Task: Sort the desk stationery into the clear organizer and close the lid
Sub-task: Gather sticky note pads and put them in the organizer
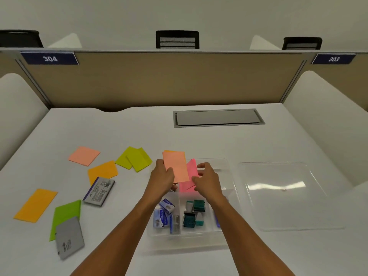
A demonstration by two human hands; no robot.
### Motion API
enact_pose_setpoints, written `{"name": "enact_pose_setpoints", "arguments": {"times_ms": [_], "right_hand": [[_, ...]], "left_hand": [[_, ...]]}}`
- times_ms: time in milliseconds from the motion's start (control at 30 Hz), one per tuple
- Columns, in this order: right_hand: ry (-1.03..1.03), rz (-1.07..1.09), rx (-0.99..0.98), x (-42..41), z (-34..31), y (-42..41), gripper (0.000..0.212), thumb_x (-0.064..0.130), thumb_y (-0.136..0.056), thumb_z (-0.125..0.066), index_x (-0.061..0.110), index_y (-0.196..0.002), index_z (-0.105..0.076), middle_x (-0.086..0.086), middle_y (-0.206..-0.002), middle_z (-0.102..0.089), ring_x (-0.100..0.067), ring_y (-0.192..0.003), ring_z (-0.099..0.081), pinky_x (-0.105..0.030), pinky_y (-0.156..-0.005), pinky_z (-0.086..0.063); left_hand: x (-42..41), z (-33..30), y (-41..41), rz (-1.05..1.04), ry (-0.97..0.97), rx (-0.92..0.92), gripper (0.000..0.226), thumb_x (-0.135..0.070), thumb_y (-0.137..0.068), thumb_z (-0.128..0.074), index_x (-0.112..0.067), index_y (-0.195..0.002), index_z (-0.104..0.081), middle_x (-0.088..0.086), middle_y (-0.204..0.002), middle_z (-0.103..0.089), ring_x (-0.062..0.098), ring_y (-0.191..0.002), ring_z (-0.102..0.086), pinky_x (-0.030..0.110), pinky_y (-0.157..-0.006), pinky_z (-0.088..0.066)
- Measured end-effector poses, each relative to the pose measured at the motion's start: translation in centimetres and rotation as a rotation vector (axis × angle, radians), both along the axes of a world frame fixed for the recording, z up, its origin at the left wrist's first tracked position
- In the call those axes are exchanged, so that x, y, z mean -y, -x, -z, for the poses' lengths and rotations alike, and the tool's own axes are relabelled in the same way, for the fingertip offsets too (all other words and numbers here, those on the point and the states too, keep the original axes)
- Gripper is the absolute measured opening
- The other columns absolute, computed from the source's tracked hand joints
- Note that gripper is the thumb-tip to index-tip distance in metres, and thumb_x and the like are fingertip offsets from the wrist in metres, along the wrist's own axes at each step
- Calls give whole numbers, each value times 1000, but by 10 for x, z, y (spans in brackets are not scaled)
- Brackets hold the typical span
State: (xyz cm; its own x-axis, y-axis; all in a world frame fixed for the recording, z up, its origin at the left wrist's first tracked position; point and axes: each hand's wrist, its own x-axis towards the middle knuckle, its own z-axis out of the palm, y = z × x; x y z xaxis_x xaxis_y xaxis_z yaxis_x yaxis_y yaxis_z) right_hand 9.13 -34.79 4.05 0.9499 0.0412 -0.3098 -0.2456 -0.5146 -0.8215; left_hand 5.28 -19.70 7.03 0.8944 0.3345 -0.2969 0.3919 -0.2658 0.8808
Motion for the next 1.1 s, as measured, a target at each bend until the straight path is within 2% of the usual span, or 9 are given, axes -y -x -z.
{"name": "enact_pose_setpoints", "arguments": {"times_ms": [133, 200, 267, 433, 600, 767, 867, 967, 1100], "right_hand": [[28, -43, 9, -3, 3, -1, 50, 1, -87, -59, 13, -135, -47, -11, -128, -62, -27, -99, -66, -39, -83, -58], [128, -127, 5, -4, 5, -1, 49, 2, -89, -56, 11, -137, -49, -9, -133, -58, -25, -112, -61, -28, -86, -51], [245, -201, 1, -5, 6, 1, 47, 5, -91, -55, 12, -137, -51, -8, -137, -56, -24, -119, -56, -26, -91, -45], [271, -167, 85, -1, -1, 0, 42, 8, -90, -53, 18, -131, -58, -4, -129, -62, -20, -110, -60, -24, -84, -44], [224, -150, 117, 11, -10, -4, 34, 15, -92, -51, 21, -125, -61, 1, -126, -63, -18, -110, -60, -30, -90, -49], [216, -116, 144, 24, -14, -7, 31, 27, -94, -54, 22, -124, -61, 5, -125, -64, -15, -112, -60, -33, -95, -49], [198, -101, 148, 29, -15, -8, 32, 30, -93, -56, 22, -124, -61, 5, -124, -65, -14, -112, -60, -33, -96, -49], [179, -88, 160, 31, -16, -8, 33, 30, -93, -57, 22, -124, -61, 5, -124, -65, -14, -111, -61, -33, -97, -48], [176, -91, 172, 31, -15, -6, 33, 32, -93, -57, 22, -124, -61, 4, -125, -65, -15, -112, -60, -32, -97, -48]], "left_hand": [[-7, 1, 2, -20, -45, 8, 20, -19, -92, -41, -18, -112, -38, 5, -103, -54, 27, -88, -62, 52, -71, -59], [-9, 1, 2, -32, -45, 4, 20, -18, -92, -41, -18, -112, -39, 4, -100, -54, 28, -88, -63, 52, -72, -58], [-10, 3, 2, -39, -44, -5, 19, -18, -93, -41, -18, -111, -39, 4, -100, -54, 29, -87, -63, 52, -71, -59], [-3, 9, -4, -15, -46, -18, 24, -17, -92, -46, -20, -115, -40, 1, -101, -55, 22, -80, -65, 41, -61, -61], [6, 16, -15, 51, -166, -86, 28, -19, -88, -55, -15, -114, -46, 8, -101, -62, 27, -82, -67, 47, -71, -59], [17, 24, -20, 83, -147, -132, 31, -13, -85, -57, -12, -112, -43, 15, -100, -62, 30, -73, -69, 41, -57, -60], [23, 28, -24, 89, -151, -145, 37, -9, -82, -59, -12, -112, -39, 16, -104, -60, 33, -83, -67, 48, -65, -60], [28, 32, -25, 84, -99, -149, 41, -5, -82, -61, -14, -112, -34, 18, -112, -55, 33, -88, -64, 46, -59, -61], [32, 40, -26, 144, -240, -155, 55, -7, -82, -63, -11, -129, -34, 18, -114, -60, 31, -85, -66, 43, -67, -61]]}}
